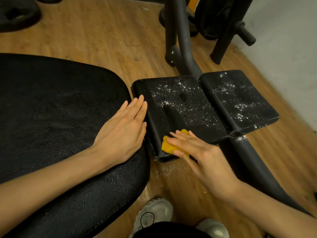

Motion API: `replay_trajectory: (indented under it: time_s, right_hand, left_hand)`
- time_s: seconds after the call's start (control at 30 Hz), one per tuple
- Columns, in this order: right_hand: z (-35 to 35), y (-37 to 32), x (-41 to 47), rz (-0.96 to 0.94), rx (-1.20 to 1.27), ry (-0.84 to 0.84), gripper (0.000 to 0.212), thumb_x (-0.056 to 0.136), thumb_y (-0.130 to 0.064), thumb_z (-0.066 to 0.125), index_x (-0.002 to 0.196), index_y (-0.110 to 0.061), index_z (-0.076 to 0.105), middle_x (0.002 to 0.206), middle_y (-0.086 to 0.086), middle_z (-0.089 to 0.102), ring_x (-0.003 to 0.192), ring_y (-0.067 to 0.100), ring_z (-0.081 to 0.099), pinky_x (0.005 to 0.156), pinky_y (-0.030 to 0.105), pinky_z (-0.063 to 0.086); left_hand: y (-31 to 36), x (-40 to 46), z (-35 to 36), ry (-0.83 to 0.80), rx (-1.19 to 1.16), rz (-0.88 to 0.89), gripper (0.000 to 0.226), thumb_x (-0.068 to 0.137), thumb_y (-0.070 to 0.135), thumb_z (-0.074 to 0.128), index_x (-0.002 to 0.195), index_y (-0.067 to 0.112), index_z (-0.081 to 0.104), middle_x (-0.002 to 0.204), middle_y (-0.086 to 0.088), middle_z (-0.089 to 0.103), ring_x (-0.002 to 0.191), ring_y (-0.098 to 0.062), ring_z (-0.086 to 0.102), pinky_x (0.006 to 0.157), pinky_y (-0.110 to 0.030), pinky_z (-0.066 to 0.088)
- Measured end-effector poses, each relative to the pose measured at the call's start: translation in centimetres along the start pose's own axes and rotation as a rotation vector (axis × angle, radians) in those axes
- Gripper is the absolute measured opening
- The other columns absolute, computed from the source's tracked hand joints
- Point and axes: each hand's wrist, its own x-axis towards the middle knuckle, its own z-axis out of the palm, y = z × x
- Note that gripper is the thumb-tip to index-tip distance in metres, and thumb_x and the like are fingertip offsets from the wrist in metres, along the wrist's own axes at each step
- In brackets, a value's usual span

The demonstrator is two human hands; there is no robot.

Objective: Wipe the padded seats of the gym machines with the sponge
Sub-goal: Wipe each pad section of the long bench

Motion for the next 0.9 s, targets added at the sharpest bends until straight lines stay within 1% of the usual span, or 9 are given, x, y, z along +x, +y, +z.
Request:
replay_trajectory:
  time_s: [0.17,0.23,0.3,0.37,0.5,0.6,0.7,0.77,0.9]
  right_hand:
    - [1.3,0.7,7.3,0.076,-0.061,0.080,0.034,0.097,-0.024,0.055,0.129,-0.018,0.062,0.133,0.003,0.060,0.127,0.016,0.053,0.113,0.039,0.036]
    - [1.1,0.0,6.7,0.084,-0.079,0.060,0.034,0.097,-0.023,0.057,0.129,-0.016,0.062,0.134,0.004,0.059,0.126,0.019,0.053,0.114,0.036,0.035]
    - [0.9,-0.8,3.7,0.011,-0.109,0.033,0.035,0.096,-0.026,0.055,0.128,-0.013,0.062,0.133,0.006,0.060,0.125,0.019,0.054,0.114,0.032,0.033]
    - [0.8,-0.8,1.9,-0.076,-0.092,-0.007,0.039,0.095,-0.030,0.048,0.128,-0.013,0.062,0.132,0.006,0.061,0.126,0.018,0.054,0.113,0.033,0.035]
    - [1.3,1.9,6.2,-0.036,-0.055,0.043,0.036,0.096,-0.026,0.053,0.129,-0.014,0.062,0.133,0.006,0.061,0.126,0.019,0.055,0.114,0.034,0.035]
    - [1.2,1.8,6.9,0.029,0.011,0.064,0.036,0.096,-0.022,0.057,0.132,-0.018,0.059,0.136,0.003,0.058,0.132,0.016,0.049,0.117,0.037,0.031]
    - [0.2,2.0,1.9,-0.031,0.045,-0.002,0.038,0.096,-0.031,0.056,0.134,-0.024,0.057,0.141,-0.006,0.053,0.138,0.006,0.039,0.121,0.034,0.017]
    - [-0.2,2.5,-0.3,-0.064,0.083,-0.007,0.040,0.097,-0.036,0.050,0.135,-0.027,0.056,0.142,-0.011,0.051,0.140,0.002,0.033,0.121,0.030,0.013]
    - [1.5,2.5,4.1,-0.038,0.040,0.109,0.038,0.095,-0.032,0.051,0.130,-0.020,0.061,0.135,-0.002,0.059,0.133,0.011,0.046,0.117,0.034,0.027]
  left_hand:
    - [0.2,0.1,-0.1,-0.011,-0.002,-0.003,0.063,0.099,0.035,0.018,0.154,0.005,0.018,0.162,-0.012,0.013,0.150,-0.018,0.012,0.120,-0.028,0.001]
    - [0.2,0.1,-0.1,-0.016,-0.008,-0.008,0.062,0.099,0.035,0.019,0.154,0.006,0.016,0.162,-0.011,0.011,0.150,-0.017,0.010,0.120,-0.026,0.000]
    - [0.2,0.1,-0.1,-0.016,-0.004,-0.015,0.062,0.099,0.034,0.018,0.154,0.007,0.015,0.162,-0.010,0.011,0.150,-0.016,0.010,0.119,-0.026,-0.001]
    - [0.2,0.1,-0.1,-0.008,-0.001,-0.023,0.062,0.099,0.034,0.019,0.154,0.007,0.016,0.162,-0.010,0.012,0.150,-0.016,0.011,0.119,-0.026,0.000]
    - [0.5,0.2,-0.3,-0.023,-0.024,-0.040,0.062,0.098,0.034,0.020,0.155,0.008,0.016,0.163,-0.008,0.011,0.150,-0.014,0.009,0.120,-0.024,-0.001]
    - [0.6,0.1,-0.5,-0.018,-0.028,-0.065,0.062,0.098,0.035,0.020,0.155,0.009,0.018,0.163,-0.006,0.013,0.150,-0.013,0.010,0.120,-0.024,-0.001]
    - [0.5,0.1,-0.3,-0.012,-0.025,-0.080,0.063,0.098,0.036,0.022,0.155,0.010,0.018,0.162,-0.005,0.014,0.150,-0.013,0.009,0.121,-0.025,0.000]
    - [0.5,0.2,-0.2,-0.011,-0.020,-0.087,0.062,0.098,0.037,0.022,0.155,0.011,0.018,0.163,-0.004,0.014,0.150,-0.012,0.008,0.121,-0.026,0.001]
    - [0.5,0.3,-0.2,-0.015,-0.016,-0.090,0.064,0.097,0.040,0.017,0.155,0.012,0.018,0.162,-0.003,0.015,0.150,-0.011,0.009,0.121,-0.026,0.001]
